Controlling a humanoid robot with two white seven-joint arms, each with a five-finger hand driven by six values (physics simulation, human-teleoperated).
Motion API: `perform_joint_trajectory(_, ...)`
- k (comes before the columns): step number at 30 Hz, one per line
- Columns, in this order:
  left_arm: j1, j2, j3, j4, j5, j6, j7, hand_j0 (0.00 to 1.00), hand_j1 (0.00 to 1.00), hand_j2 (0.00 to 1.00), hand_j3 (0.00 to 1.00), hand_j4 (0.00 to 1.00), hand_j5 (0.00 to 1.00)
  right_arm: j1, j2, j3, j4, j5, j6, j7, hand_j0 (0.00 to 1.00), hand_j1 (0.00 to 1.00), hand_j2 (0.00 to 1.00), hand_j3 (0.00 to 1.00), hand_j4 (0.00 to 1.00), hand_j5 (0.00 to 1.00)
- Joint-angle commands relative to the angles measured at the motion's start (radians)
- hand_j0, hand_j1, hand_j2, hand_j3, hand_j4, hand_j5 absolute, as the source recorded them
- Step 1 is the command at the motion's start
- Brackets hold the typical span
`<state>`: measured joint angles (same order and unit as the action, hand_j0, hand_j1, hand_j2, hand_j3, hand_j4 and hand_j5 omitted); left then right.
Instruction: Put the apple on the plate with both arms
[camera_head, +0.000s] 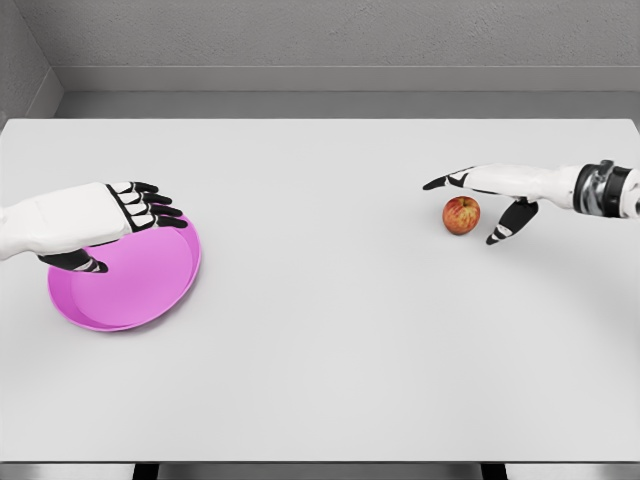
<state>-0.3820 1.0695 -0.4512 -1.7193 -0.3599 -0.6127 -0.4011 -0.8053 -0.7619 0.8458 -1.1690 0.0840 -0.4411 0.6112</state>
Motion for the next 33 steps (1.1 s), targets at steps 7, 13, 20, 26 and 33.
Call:
perform_joint_trajectory(7,0.000,0.000,0.000,0.000,0.006,0.002,0.001,1.00,1.00,1.00,1.00,1.00,1.00,-0.008,0.026,-0.001,0.052,-0.004,-0.008,0.000,1.00,1.00,1.00,1.00,1.00,1.00)
perform_joint_trajectory(13,0.000,0.000,0.000,0.000,0.006,0.002,0.001,1.00,1.00,1.00,1.00,1.00,1.00,-0.008,0.027,0.001,0.065,-0.004,-0.008,0.000,1.00,1.00,1.00,1.00,1.00,1.00)
perform_joint_trajectory(20,0.000,0.000,0.000,0.000,0.006,0.002,-0.001,1.00,1.00,1.00,1.00,1.00,1.00,-0.008,0.036,0.001,0.088,-0.003,-0.011,0.000,1.00,1.00,1.00,1.00,1.00,1.00)
perform_joint_trajectory(26,0.000,0.000,0.000,0.000,0.006,0.002,-0.001,1.00,1.00,1.00,1.00,1.00,1.00,-0.008,0.049,-0.001,0.131,0.014,-0.028,0.000,1.00,1.00,1.00,1.00,1.00,1.00)
perform_joint_trajectory(33,0.000,0.000,0.000,0.000,0.006,0.002,-0.001,1.00,1.00,1.00,1.00,1.00,1.00,-0.021,0.069,-0.001,0.150,0.014,-0.028,0.000,1.00,1.00,1.00,1.00,1.00,1.00)
